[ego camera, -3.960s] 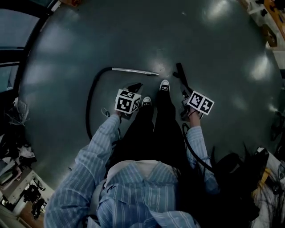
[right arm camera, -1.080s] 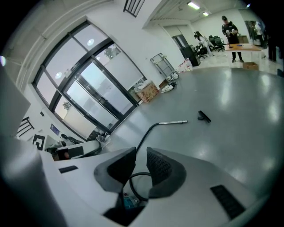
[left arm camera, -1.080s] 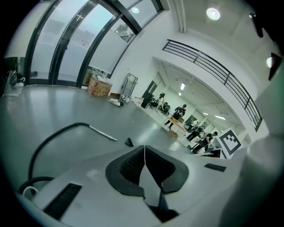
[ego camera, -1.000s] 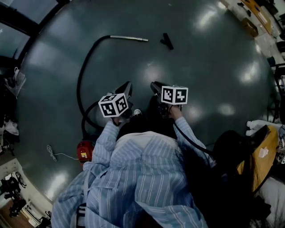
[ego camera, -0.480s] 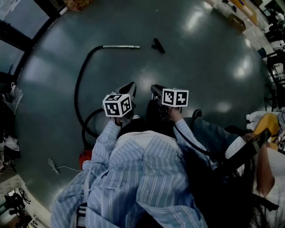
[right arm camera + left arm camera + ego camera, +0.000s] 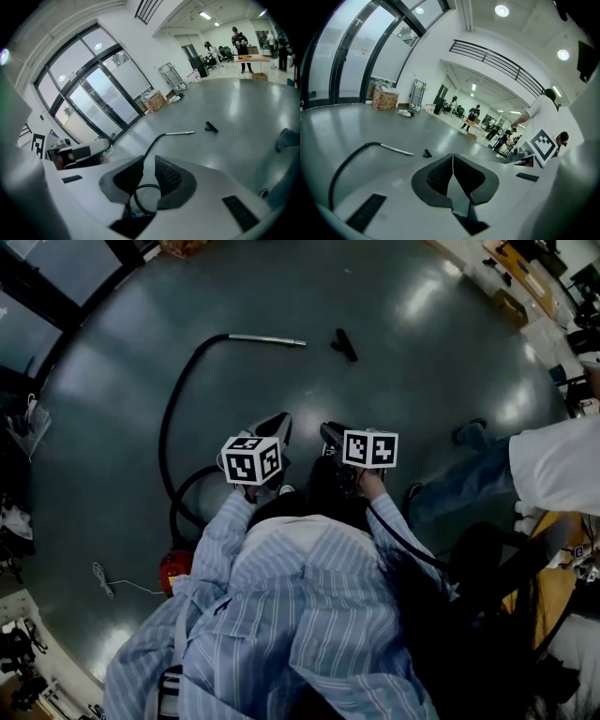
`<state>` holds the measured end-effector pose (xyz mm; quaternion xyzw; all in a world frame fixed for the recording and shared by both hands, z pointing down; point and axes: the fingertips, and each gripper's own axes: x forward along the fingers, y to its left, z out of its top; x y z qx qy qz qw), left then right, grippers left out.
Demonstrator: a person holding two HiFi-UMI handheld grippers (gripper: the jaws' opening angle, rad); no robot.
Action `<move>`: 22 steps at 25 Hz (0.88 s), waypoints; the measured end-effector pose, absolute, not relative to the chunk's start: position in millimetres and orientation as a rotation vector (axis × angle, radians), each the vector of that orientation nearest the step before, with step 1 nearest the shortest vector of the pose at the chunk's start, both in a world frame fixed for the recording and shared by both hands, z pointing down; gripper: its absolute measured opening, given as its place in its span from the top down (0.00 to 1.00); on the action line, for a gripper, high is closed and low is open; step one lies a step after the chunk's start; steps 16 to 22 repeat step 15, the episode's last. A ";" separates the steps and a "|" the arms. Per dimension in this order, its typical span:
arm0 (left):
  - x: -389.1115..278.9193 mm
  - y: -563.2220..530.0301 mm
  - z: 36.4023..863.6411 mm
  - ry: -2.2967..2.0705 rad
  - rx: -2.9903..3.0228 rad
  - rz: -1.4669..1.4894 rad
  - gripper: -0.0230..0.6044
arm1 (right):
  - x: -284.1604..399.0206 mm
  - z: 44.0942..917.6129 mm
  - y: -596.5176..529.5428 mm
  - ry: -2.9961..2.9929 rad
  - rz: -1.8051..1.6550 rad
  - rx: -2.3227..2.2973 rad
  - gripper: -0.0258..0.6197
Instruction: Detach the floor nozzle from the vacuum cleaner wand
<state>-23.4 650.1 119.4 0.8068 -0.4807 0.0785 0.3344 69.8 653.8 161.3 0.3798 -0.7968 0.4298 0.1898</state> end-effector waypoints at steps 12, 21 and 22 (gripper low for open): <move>-23.2 647.5 126.0 -1.239 2.089 0.233 0.94 | 70.6 165.5 649.7 -2.215 1.227 1.066 0.84; -22.2 642.6 121.6 -1.242 2.080 0.236 0.94 | 74.0 160.4 644.3 -2.212 1.232 1.068 0.84; -22.2 642.6 121.6 -1.242 2.080 0.236 0.94 | 74.0 160.4 644.3 -2.212 1.232 1.068 0.84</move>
